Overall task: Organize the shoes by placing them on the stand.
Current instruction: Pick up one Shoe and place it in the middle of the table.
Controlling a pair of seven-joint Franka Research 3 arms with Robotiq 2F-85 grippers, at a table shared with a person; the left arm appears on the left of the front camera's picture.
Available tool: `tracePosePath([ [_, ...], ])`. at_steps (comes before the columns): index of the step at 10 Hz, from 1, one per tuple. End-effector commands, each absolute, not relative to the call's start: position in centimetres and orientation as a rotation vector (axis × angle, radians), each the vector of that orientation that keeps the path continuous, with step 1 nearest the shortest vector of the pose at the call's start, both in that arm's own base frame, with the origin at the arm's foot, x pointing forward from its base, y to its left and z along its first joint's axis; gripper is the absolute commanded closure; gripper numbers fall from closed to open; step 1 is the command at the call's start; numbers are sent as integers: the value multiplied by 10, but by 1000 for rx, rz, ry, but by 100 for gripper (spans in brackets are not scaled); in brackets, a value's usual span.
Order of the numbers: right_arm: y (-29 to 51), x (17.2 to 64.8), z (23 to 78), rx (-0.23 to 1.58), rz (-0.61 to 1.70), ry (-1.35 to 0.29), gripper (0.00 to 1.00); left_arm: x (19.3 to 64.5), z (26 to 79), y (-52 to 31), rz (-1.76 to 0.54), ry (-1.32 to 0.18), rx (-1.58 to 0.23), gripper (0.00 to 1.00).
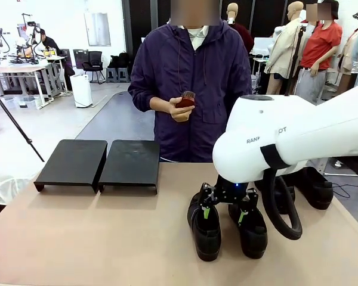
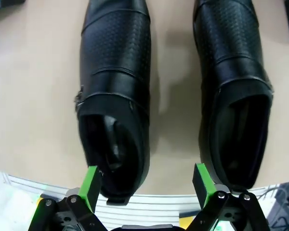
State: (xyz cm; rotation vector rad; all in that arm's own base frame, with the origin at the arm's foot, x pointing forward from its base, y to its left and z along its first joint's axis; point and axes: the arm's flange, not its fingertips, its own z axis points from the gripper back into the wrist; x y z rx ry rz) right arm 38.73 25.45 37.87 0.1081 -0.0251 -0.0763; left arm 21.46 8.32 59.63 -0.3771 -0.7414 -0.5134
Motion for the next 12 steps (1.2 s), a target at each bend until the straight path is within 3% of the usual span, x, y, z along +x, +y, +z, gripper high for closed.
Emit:
tracePosePath([
  [1,264,399,366,93,-109,-32,0,213,597,82,-511,-743,-390,0],
  [4,266,408,342,97,-133,-1,0,213,597,82,-511,-743,-390,0],
  [5,267,407,338,75,-136,-20,7,213,597,82,-511,-743,-390,0],
  [6,267,407,338,73,-139,-21,64,213,597,82,-511,-743,-390,0],
  [7,266,406,339,79,-138,-48,100,213,597,82,-511,-743,-390,0],
  [12,268,406,336,95,-126,-70,100,213,597,82,-511,-743,-390,0],
])
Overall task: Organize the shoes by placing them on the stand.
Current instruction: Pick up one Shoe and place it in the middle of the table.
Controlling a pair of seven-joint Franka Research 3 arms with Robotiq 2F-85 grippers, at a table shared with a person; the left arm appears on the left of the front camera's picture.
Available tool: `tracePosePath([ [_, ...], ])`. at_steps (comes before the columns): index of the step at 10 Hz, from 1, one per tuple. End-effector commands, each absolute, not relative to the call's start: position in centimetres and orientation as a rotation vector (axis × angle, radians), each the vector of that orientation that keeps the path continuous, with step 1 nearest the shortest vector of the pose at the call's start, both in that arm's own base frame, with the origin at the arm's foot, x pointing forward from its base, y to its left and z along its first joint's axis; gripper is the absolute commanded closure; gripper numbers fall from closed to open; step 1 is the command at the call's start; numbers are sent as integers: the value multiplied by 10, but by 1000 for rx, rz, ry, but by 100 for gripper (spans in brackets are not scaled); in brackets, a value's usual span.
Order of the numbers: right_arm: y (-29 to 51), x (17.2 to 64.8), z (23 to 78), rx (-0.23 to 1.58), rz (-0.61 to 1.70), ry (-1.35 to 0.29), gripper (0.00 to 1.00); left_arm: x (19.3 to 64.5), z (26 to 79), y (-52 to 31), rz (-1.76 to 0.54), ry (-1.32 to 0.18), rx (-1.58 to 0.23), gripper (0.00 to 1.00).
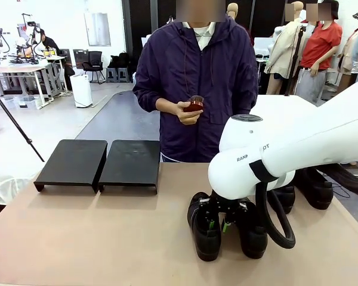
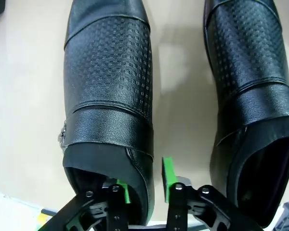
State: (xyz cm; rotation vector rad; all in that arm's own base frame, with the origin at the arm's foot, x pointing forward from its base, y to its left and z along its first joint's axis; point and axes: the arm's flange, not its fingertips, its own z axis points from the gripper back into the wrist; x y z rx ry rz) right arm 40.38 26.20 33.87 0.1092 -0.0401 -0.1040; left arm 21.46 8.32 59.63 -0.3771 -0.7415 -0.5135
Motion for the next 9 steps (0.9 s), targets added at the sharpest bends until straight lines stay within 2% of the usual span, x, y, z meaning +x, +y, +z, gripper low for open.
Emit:
tracePosePath([
  [1,269,406,336,98,-122,-70,100,213,597,82,-511,-743,-390,0],
  [5,272,403,342,96,-110,-82,100,213,597,82,-511,-743,-390,0],
  [7,271,390,372,97,-112,-106,100,213,597,82,-511,-743,-390,0],
  [9,273,351,424,129,-99,-110,100,213,597,82,-511,-743,-390,0],
])
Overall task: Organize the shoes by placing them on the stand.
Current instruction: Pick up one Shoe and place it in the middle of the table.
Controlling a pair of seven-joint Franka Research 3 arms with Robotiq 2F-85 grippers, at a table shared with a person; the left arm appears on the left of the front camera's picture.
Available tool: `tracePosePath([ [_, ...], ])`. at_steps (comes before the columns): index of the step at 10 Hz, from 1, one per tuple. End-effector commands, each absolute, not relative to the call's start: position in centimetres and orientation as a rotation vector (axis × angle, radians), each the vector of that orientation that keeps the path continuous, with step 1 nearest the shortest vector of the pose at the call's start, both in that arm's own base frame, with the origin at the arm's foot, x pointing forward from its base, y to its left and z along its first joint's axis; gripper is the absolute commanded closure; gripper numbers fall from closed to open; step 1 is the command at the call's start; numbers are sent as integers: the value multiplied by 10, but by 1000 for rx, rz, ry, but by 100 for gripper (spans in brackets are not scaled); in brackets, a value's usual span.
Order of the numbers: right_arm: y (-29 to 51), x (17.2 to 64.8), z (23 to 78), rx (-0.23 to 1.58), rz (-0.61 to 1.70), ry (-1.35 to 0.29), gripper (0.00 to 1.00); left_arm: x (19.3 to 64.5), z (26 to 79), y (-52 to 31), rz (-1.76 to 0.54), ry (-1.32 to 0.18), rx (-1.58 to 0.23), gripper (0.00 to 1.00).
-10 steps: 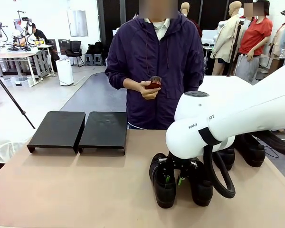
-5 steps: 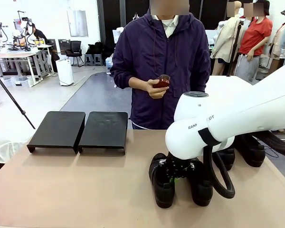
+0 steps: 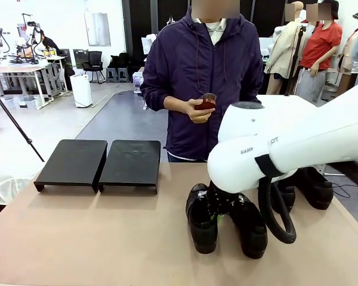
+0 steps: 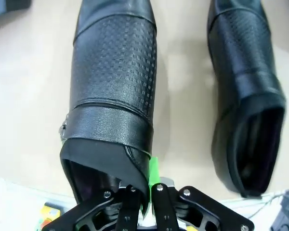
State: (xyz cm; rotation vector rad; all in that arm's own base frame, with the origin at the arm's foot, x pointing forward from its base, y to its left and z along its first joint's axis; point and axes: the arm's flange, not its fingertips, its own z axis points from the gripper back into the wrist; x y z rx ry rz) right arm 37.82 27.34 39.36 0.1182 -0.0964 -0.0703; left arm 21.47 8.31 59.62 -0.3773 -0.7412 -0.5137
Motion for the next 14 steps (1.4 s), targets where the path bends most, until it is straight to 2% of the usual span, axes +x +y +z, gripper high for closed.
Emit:
tracePosePath([
  [1,272,321,450,153,-84,-134,100,213,597,82,-511,-743,-390,0],
  [4,265,244,482,208,-44,-193,100,213,597,82,-511,-743,-390,0],
  [5,255,249,485,187,-137,-224,100,213,597,82,-511,-743,-390,0],
  [6,275,262,483,175,-25,-161,100,213,597,82,-511,-743,-390,0],
  [7,275,262,483,175,-25,-161,100,213,597,82,-511,-743,-390,0],
  [8,263,242,488,175,-49,-193,100,213,597,82,-511,-743,-390,0],
  [9,282,243,479,251,23,-181,100,213,597,82,-511,-743,-390,0],
  [10,309,239,473,271,-19,-198,100,213,597,82,-511,-743,-390,0],
  [12,370,232,452,228,-79,-187,100,213,597,82,-511,-743,-390,0],
  [14,412,248,417,245,-111,-184,100,213,597,82,-511,-743,-390,0],
])
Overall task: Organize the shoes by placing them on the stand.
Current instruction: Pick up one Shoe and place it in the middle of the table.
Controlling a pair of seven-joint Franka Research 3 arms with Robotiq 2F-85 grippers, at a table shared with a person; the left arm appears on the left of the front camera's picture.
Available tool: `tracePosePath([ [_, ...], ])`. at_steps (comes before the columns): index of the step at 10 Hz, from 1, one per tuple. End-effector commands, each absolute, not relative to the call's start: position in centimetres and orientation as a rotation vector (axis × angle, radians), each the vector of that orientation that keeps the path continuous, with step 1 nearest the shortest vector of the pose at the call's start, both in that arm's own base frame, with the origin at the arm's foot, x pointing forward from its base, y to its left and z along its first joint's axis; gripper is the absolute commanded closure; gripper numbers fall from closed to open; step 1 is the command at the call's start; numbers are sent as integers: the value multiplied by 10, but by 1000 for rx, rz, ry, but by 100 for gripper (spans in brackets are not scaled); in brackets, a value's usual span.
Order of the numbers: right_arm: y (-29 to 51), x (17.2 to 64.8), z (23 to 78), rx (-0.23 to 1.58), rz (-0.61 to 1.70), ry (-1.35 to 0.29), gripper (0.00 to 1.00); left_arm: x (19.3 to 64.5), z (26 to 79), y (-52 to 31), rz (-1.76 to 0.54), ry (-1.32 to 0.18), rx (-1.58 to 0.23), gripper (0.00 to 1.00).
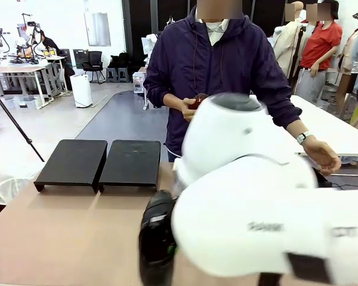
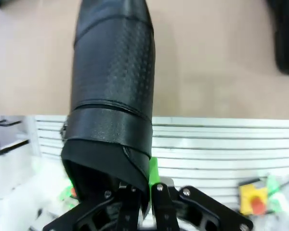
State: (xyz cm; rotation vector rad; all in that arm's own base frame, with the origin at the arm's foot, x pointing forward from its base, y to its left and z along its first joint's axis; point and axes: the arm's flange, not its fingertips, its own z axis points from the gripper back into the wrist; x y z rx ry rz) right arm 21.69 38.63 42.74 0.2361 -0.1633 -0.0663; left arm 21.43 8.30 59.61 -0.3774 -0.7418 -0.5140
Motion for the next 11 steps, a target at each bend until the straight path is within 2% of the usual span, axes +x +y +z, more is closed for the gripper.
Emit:
tracePosePath([
  [1,432,259,398,247,-149,-190,100,213,597,82,-511,-743,-390,0],
  [4,452,287,363,210,-254,-175,100,213,597,82,-511,-743,-390,0],
  [7,449,303,347,188,-217,-147,100,213,597,82,-511,-743,-390,0],
  [8,449,303,346,187,-178,-120,79,213,597,82,-511,-743,-390,0],
  [9,448,304,344,186,-155,-102,21,213,597,82,-511,-743,-390,0],
  [10,446,305,345,191,-150,-91,0,213,597,82,-511,-743,-390,0],
  [11,444,305,345,187,-151,-93,0,213,597,82,-511,-743,-390,0],
])
